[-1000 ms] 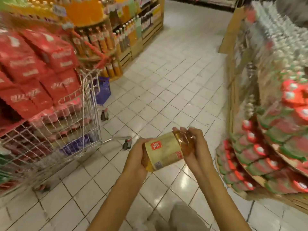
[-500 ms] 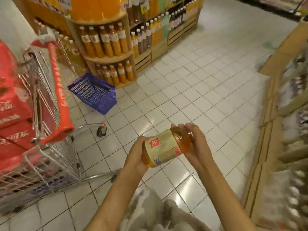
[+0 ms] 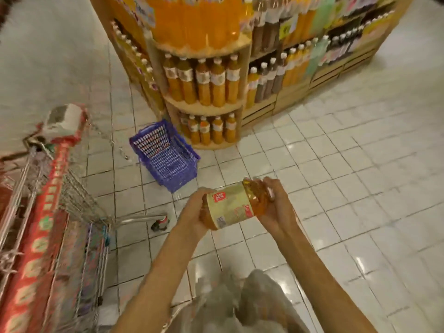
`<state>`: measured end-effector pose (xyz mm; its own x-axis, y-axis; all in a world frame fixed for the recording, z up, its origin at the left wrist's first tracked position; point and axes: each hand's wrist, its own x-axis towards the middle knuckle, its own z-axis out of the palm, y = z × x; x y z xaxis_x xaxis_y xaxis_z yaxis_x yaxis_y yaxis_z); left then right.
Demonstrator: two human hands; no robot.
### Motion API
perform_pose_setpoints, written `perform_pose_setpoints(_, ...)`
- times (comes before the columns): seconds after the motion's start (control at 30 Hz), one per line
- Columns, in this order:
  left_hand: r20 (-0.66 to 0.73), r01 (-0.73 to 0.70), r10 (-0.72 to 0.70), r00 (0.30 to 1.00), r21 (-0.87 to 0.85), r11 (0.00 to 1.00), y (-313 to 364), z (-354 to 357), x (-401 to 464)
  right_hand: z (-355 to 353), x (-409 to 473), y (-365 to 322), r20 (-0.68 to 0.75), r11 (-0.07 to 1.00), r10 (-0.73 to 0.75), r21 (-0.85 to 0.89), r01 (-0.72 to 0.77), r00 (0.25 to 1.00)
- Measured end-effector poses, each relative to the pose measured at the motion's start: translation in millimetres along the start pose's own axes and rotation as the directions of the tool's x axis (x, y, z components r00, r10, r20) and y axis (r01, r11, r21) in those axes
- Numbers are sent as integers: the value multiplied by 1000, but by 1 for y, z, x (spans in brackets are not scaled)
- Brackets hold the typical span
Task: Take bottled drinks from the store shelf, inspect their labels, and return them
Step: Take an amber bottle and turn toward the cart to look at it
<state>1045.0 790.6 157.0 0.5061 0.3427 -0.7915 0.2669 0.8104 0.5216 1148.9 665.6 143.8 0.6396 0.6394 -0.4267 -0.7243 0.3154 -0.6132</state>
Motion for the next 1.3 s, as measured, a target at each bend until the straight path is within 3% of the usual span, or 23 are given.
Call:
perform_pose_setpoints(0.17, -64, 3, -11, 998, -118, 993, 85, 7, 99, 49, 152, -27, 32, 960, 74, -273, -62, 997)
perform_pose_setpoints(0.23, -60, 14, -27, 998, -199, 980, 113, 1, 147, 67, 221, -25, 47, 894, 72, -446, -43, 996)
perform_pose_setpoints(0.3, -139, -2, -35, 990, -255, 967, 138, -11, 202, 83, 289, -15, 57, 816, 108, -576, -56, 993)
perform_pose_setpoints(0.47, -220, -67, -51, 974, -498, 865, 183, -47, 329, 115, 431, 25, 85, 657, 293, -741, -136, 952)
perform_pose_setpoints(0.53, -256, -126, -31, 966, -571, 811, 195, -59, 368, 119, 472, 42, 51, 567, 424, -793, -221, 904)
perform_pose_setpoints(0.6, -343, -189, -41, 938, -608, 771, 200, -78, 411, 114, 514, 62, -12, 492, 596, -785, -377, 803)
perform_pose_setpoints(0.67, -419, -253, -21, 908, -587, 769, 199, -101, 456, 101, 559, 90, -61, 413, 661, -803, -430, 748)
perform_pose_setpoints(0.77, -442, -291, 29, 897, -539, 790, 186, -136, 531, 74, 617, 149, -104, 359, 624, -842, -402, 774)
perform_pose_setpoints(0.93, -506, -204, -145, 850, -571, 795, 144, -197, 668, 15, 706, 263, -55, 271, 484, -940, -209, 874)
perform_pose_setpoints(1.0, -525, -209, -159, 836, -572, 793, 126, -223, 716, -9, 740, 308, 17, 178, 484, -981, -80, 875)
perform_pose_setpoints(1.13, -520, -51, -245, 819, -490, 870, 101, -272, 789, -52, 795, 391, 145, -31, 528, -981, 190, 836)
perform_pose_setpoints(1.3, -544, 62, -281, 791, -386, 920, 83, -313, 839, -99, 839, 465, 47, -268, 585, -931, 248, 809)
